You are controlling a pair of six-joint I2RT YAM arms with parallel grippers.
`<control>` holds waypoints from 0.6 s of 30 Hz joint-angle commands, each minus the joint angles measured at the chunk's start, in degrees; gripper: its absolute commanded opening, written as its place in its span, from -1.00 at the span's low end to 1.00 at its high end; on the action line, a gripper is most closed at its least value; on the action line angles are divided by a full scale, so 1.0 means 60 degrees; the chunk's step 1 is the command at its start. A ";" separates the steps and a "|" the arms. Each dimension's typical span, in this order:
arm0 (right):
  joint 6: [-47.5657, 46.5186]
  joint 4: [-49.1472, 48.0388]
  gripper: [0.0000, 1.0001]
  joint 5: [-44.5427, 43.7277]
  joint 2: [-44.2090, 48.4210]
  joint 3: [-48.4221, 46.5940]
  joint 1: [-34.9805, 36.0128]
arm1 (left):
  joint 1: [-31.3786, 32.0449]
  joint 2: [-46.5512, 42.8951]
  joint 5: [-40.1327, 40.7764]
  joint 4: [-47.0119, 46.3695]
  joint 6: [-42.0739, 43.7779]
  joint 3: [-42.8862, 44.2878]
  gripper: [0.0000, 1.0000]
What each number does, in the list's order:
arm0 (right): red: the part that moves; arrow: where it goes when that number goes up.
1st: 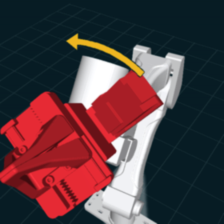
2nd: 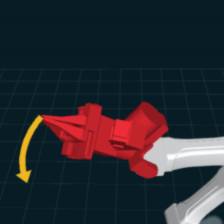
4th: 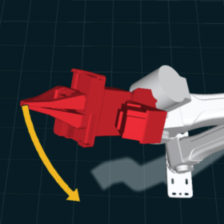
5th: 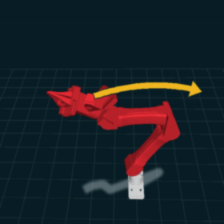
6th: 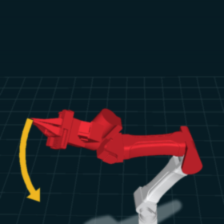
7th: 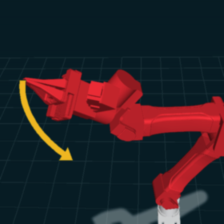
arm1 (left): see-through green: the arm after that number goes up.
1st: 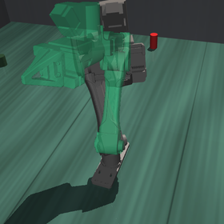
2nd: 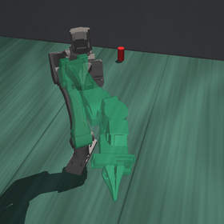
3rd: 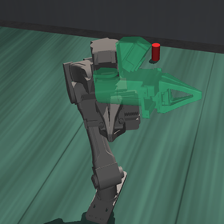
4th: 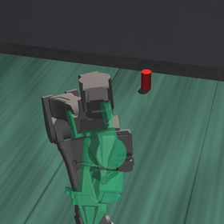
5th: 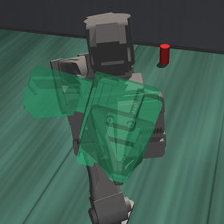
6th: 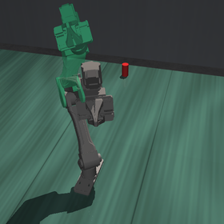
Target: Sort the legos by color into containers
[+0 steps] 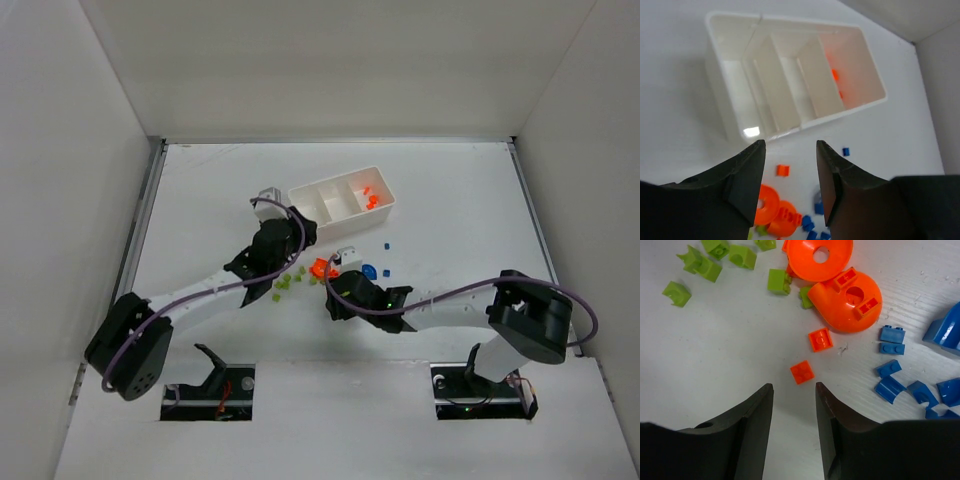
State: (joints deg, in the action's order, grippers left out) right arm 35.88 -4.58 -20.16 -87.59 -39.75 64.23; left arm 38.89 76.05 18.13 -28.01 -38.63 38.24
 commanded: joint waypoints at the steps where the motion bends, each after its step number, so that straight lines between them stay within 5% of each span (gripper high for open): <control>1: -0.0705 0.0207 -0.11 0.0400 -0.0401 -0.0684 -0.0004 | -0.0146 -0.1582 0.0187 0.0666 -0.0182 -0.1228 -0.17; 8: -0.0810 0.1304 -0.11 0.0431 -0.1089 -0.1651 -0.0106 | -0.0805 -0.3662 -0.0150 0.1957 -0.0255 -0.2299 -0.16; 18: -0.0223 0.2418 -0.09 0.0050 -0.0973 -0.2047 -0.0151 | -0.0865 -0.4736 -0.0473 0.2310 -0.0446 -0.2359 -0.16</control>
State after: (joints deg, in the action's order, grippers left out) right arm 32.73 6.59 -18.00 -94.43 -49.71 63.42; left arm 33.34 49.34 16.25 -14.06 -40.47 24.71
